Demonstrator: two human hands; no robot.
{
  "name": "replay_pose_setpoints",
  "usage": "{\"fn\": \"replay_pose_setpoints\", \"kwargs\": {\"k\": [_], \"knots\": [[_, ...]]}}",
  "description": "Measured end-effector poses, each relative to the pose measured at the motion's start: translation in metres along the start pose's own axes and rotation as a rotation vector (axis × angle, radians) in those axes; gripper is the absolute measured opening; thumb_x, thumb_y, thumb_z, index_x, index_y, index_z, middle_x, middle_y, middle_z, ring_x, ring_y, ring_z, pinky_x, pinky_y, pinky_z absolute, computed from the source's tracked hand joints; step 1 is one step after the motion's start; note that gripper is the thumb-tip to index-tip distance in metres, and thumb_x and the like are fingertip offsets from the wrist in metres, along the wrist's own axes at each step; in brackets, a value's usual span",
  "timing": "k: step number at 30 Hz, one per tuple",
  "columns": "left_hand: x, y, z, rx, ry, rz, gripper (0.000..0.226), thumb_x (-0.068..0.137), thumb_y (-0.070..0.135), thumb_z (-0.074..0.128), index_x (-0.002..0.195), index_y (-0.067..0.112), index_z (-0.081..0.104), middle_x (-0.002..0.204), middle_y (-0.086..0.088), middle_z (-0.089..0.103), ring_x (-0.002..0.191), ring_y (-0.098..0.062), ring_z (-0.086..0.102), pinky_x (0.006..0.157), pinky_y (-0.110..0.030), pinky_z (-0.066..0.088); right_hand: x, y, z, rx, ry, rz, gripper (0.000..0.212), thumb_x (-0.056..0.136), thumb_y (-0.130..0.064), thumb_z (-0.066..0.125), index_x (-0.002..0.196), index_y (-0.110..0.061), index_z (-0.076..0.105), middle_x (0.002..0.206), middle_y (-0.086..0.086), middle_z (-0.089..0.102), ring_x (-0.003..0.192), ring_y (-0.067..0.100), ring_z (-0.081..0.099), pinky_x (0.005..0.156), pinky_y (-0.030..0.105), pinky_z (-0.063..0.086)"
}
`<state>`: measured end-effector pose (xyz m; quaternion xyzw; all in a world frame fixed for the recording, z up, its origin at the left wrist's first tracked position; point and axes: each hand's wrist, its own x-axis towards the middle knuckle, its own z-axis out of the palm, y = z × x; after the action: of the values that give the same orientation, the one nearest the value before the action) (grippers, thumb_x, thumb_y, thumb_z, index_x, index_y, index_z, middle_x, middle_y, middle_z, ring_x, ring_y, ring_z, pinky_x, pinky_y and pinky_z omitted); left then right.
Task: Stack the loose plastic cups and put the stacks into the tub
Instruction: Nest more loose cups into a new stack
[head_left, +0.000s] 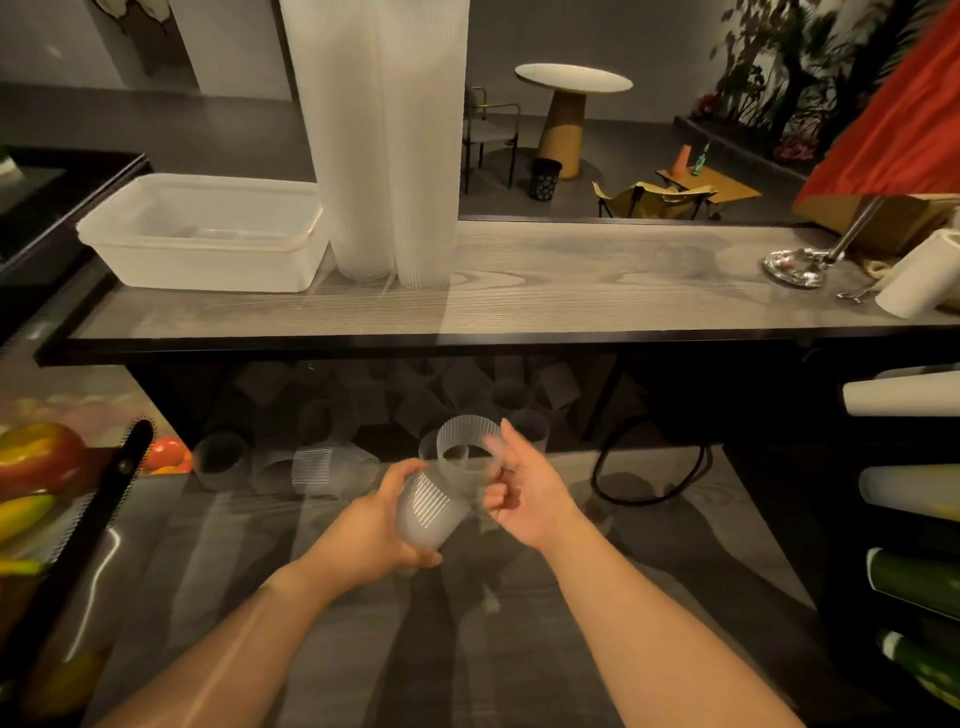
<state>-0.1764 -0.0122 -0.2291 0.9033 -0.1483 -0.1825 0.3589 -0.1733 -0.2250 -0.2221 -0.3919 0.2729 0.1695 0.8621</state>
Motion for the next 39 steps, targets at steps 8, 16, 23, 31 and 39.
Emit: {"fn": "replay_pose_setpoints", "kwargs": {"k": [8, 16, 23, 31, 39], "knots": [[-0.014, -0.018, -0.029, -0.034, 0.063, 0.040, 0.132, 0.061, 0.035, 0.092, 0.145, 0.060, -0.007, 0.134, 0.011, 0.050, 0.110, -0.010, 0.058, 0.094, -0.029, 0.050, -0.004, 0.016, 0.042, -0.219, 0.028, 0.051, 0.023, 0.095, -0.024, 0.057, 0.109, -0.013, 0.071, 0.087, 0.003, 0.057, 0.052, 0.006, 0.033, 0.044, 0.017, 0.022], [-0.022, -0.035, -0.051, -0.032, 0.042, 0.117, 0.130, 0.063, 0.035, 0.091, 0.138, 0.066, -0.011, 0.135, 0.009, 0.048, 0.108, -0.008, 0.054, 0.090, -0.023, 0.045, 0.000, 0.037, 0.078, -0.610, 0.125, 0.023, 0.028, 0.095, -0.028, 0.057, 0.118, -0.011, 0.061, 0.089, 0.004, 0.052, 0.051, 0.007, 0.041, 0.039, 0.018, 0.035], [-0.024, -0.049, -0.059, -0.028, -0.008, 0.187, 0.127, 0.064, 0.037, 0.090, 0.135, 0.071, -0.010, 0.137, 0.012, 0.043, 0.110, -0.009, 0.055, 0.089, -0.023, 0.047, -0.004, 0.063, 0.097, -0.794, 0.168, 0.050, 0.022, 0.099, -0.025, 0.047, 0.118, -0.016, 0.054, 0.090, 0.006, 0.052, 0.060, 0.012, 0.044, 0.049, 0.021, 0.039], [-0.022, -0.072, -0.064, -0.049, -0.012, 0.143, 0.123, 0.058, 0.030, 0.094, 0.140, 0.059, 0.007, 0.142, 0.006, 0.044, 0.118, -0.013, 0.051, 0.097, -0.029, 0.044, 0.028, 0.078, 0.086, -0.801, 0.339, -0.150, 0.020, 0.099, -0.032, 0.048, 0.115, -0.031, 0.059, 0.103, 0.005, 0.063, 0.080, 0.024, 0.062, 0.061, 0.032, 0.049], [-0.021, -0.074, -0.065, -0.083, 0.039, 0.036, 0.125, 0.060, 0.030, 0.093, 0.148, 0.053, 0.006, 0.136, 0.005, 0.046, 0.115, -0.014, 0.050, 0.094, -0.027, 0.042, 0.049, 0.056, 0.028, -1.749, 0.220, -0.340, 0.033, 0.091, -0.008, 0.048, 0.117, -0.019, 0.066, 0.151, -0.006, 0.034, 0.131, 0.020, 0.044, 0.111, 0.032, 0.035]]}}
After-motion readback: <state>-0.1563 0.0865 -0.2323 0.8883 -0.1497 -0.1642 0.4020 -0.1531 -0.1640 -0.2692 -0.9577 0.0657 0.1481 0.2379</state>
